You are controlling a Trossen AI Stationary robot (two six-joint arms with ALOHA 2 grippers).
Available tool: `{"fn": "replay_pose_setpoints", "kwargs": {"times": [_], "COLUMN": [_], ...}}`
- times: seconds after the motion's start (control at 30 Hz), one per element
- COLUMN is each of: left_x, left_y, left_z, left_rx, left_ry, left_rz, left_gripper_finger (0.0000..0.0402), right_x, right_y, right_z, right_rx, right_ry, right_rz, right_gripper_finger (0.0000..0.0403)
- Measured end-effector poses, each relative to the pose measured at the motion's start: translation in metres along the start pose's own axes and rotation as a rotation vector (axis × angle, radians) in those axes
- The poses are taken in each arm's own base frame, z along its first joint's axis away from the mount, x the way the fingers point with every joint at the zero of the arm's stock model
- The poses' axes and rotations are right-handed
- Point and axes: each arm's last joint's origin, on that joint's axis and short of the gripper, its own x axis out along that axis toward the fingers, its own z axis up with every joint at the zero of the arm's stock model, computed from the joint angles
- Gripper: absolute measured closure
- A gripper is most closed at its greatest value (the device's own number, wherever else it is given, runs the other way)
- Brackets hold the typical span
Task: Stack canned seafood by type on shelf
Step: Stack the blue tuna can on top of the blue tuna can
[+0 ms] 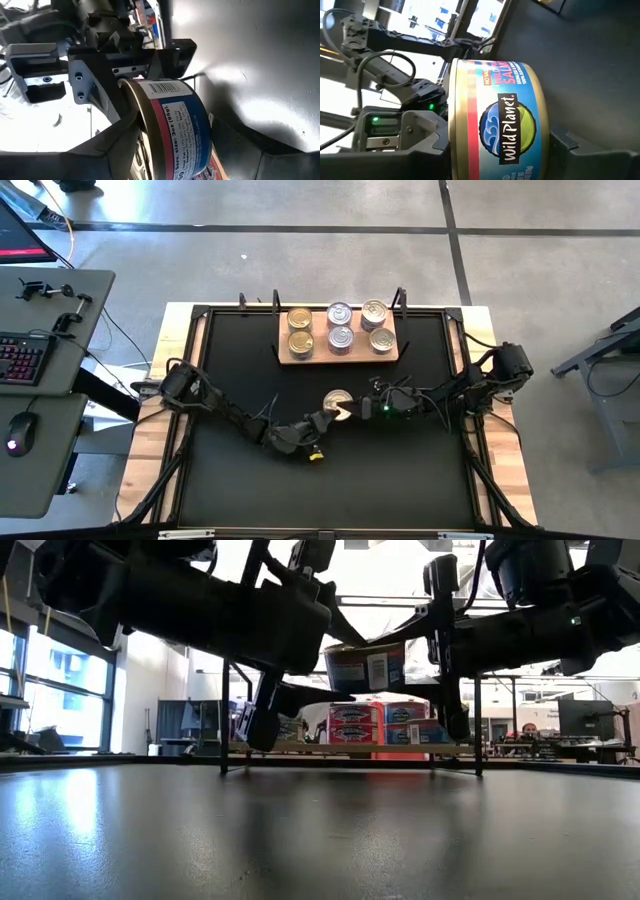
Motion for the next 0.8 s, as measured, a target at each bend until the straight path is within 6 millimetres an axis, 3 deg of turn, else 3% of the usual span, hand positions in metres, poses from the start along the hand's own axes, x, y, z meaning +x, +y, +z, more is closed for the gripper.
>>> {"fn": "replay_pose_setpoints", "kwargs": {"times": [0.4,0.6,0.8], "left_x": [-0.012,-0.021,-0.033], "left_y": [0.011,0.011,0.011], "left_z": [0.008,0.016,0.022], "left_rx": [-0.064,-0.111,-0.340], "left_ry": [-0.035,-0.080,-0.074], "left_rz": [0.079,0.082,0.070], "left_gripper_finger": [0.0174,0.0214,0.0230], "right_x": [-0.001,-0.001,-0.002], "right_y": [0.007,0.008,0.006], "right_z": [-0.004,-0.005,-0.007], "right_rx": [0.130,0.096,-0.030], "right_ry": [0.179,0.238,0.333], "right_rz": [0.097,0.122,0.153], "right_gripper_finger": [0.0235,0.0234,0.0115]}}
